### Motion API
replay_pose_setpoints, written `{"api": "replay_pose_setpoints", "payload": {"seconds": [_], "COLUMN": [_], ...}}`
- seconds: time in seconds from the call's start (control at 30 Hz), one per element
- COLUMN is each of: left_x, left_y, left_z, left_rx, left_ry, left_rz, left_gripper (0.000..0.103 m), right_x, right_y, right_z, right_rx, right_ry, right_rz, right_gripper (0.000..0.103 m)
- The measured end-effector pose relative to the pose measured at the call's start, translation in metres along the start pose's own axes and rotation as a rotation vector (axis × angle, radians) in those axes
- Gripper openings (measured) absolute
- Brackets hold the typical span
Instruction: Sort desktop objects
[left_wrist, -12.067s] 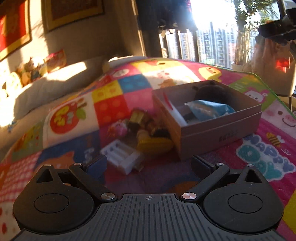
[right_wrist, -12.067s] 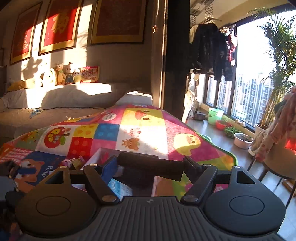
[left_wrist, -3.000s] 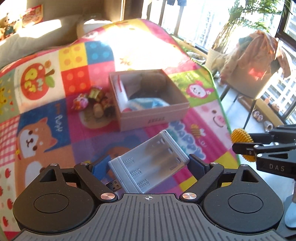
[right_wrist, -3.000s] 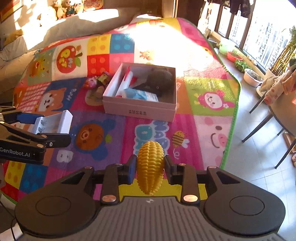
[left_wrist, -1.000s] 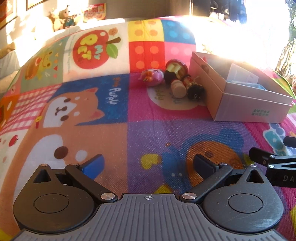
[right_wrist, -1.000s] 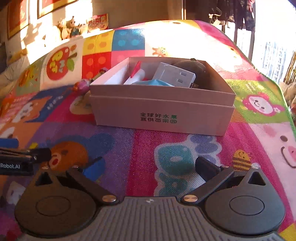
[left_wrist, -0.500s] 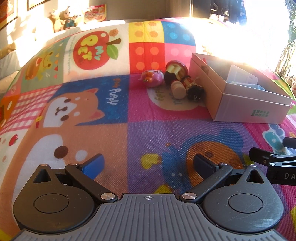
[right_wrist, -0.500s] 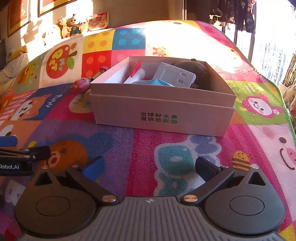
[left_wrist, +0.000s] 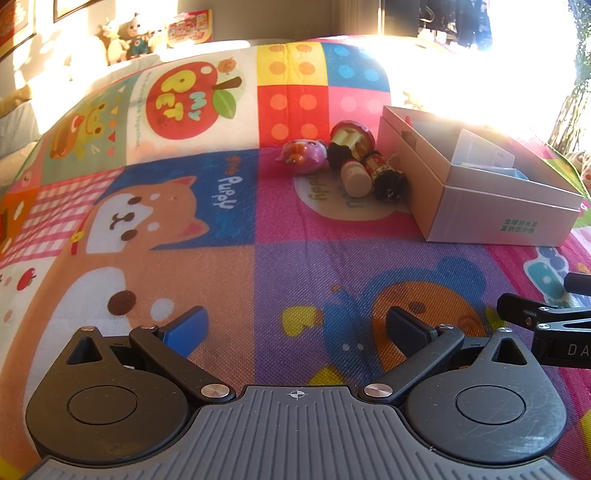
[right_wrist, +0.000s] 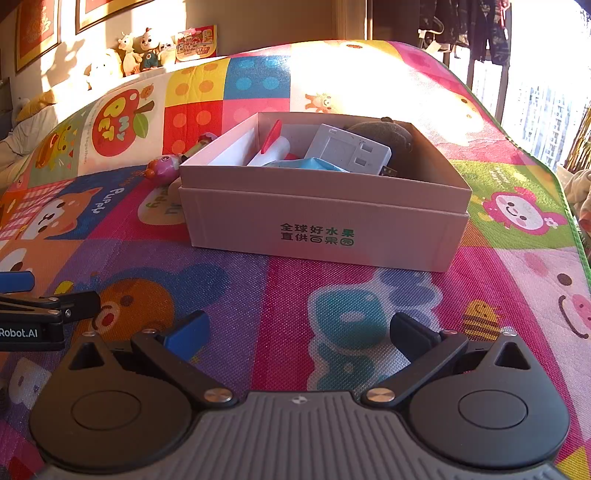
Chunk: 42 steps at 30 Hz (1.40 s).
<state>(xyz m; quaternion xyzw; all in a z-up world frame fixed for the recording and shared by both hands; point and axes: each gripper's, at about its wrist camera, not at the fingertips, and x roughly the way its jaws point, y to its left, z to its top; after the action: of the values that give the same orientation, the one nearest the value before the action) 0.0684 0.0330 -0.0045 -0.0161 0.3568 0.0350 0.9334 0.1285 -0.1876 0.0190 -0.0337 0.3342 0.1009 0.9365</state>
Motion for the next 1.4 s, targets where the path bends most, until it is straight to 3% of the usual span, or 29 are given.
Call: {"api": "replay_pose_setpoints", "payload": {"seconds": [0.97,1.3,1.4], "left_x": [0.0,0.006,0.01], "left_y": [0.001,0.004,0.008], "left_z": [-0.001,0.02,0.027], "left_rx": [0.001,0.015,-0.013], "left_ry": [0.0,0.137,0.13], "left_rz": [-0.005,-0.031,-0.048], "left_gripper": [0.103,0.103,0.103], "right_x": [0.0,0.002,0.004], "right_y": [0.001,-0.002,-0.007], "right_z": [0.0,0.003,0.008], "right_rx": [0.001,-0.004,0.003], "right_ry": [-0.001,0.003,0.033], "right_rz": [-0.001,0.001,0.025], "right_gripper": [0.103,0.103,0.103]}}
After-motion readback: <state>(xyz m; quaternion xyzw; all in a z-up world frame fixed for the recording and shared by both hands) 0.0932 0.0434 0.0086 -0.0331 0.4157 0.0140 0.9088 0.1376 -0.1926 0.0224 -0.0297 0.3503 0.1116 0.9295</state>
